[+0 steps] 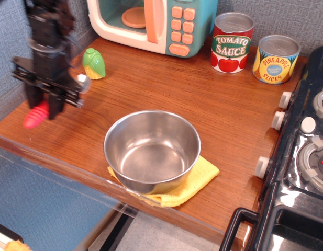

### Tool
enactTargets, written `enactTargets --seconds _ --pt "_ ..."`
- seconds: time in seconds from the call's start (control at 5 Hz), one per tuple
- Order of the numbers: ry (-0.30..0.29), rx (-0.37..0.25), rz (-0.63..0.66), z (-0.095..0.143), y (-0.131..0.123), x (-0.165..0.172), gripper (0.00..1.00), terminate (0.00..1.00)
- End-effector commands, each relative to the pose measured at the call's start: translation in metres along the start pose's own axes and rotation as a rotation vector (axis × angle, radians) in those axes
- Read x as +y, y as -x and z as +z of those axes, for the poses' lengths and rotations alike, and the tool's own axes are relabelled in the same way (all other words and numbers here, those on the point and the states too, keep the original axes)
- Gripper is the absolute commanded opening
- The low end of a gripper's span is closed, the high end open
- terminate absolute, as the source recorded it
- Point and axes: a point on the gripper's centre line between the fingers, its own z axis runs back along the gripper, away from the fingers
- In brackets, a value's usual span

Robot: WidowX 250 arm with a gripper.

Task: Slide the spoon to the other side of the silver pot.

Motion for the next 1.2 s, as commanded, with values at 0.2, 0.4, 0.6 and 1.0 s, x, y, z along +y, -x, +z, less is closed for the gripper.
enactTargets --seconds 0.2,0.4,0.6,1.0 --pt "-0.043 0.058 0.012 0.0 -0.027 0.005 0.0 0.0" --pt "-0.047 0.072 0.002 0.001 -0.027 0.004 1.0 0.0" --pt "-0.023 0.057 -0.015 0.003 -0.024 0.002 1.0 0.0" --pt "0.197 -0.228 -0.059 0.051 -0.017 0.002 1.0 0.0"
